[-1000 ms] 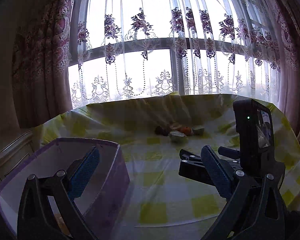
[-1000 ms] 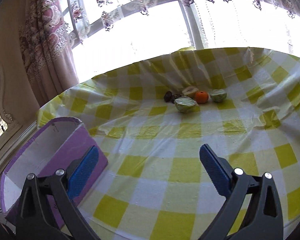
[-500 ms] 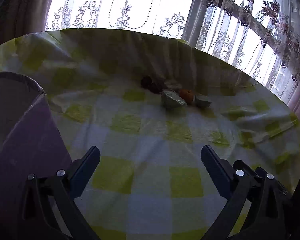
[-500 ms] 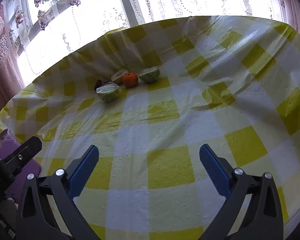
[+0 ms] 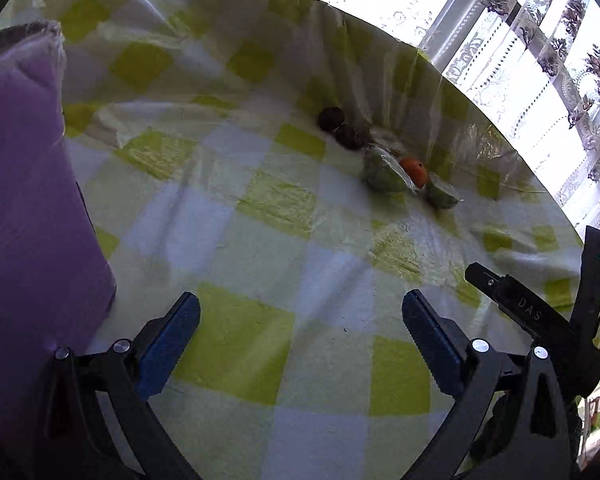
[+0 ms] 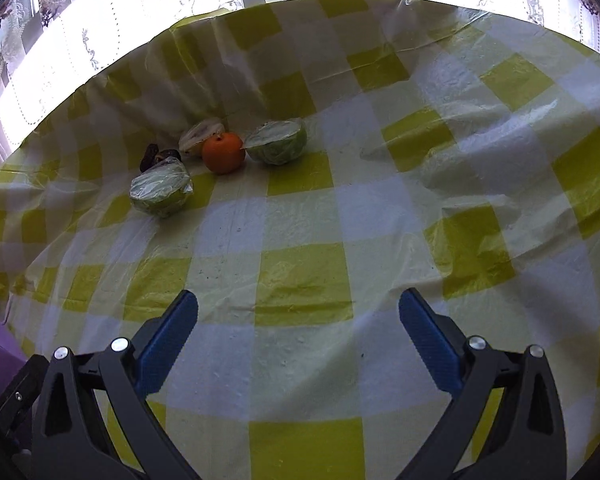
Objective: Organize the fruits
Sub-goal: 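Grasp a plastic-wrapped cabbage half with the right tool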
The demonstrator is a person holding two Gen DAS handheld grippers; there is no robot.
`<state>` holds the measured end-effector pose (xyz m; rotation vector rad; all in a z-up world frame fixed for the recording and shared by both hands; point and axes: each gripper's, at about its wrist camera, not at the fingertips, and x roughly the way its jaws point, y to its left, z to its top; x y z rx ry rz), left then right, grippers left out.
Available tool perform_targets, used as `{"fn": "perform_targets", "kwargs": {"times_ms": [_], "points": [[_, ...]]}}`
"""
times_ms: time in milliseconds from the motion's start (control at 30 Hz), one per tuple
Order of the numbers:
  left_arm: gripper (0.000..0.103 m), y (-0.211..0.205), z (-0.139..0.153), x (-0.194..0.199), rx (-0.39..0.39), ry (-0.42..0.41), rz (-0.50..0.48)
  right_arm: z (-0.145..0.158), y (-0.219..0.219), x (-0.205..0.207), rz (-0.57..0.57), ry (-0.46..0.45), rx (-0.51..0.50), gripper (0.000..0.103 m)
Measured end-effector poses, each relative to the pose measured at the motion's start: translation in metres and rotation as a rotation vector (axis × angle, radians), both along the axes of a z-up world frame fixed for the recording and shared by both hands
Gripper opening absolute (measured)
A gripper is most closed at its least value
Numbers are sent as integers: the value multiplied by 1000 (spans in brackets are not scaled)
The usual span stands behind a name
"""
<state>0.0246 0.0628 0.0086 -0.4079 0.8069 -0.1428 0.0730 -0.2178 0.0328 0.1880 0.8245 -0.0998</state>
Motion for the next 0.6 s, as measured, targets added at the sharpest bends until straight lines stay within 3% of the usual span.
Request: {"fn": "perform_targets", "kwargs": {"times_ms": [200, 467, 600], "points": [[98, -5, 0, 0, 12, -9, -22, 4, 9, 59, 41, -12, -81, 101], [98, -12, 2, -4, 47, -37, -42, -6, 8, 138, 66, 90, -140, 100], [98, -12, 1, -4, 47, -38, -39, -10, 7, 165, 92, 123, -137, 91]]}}
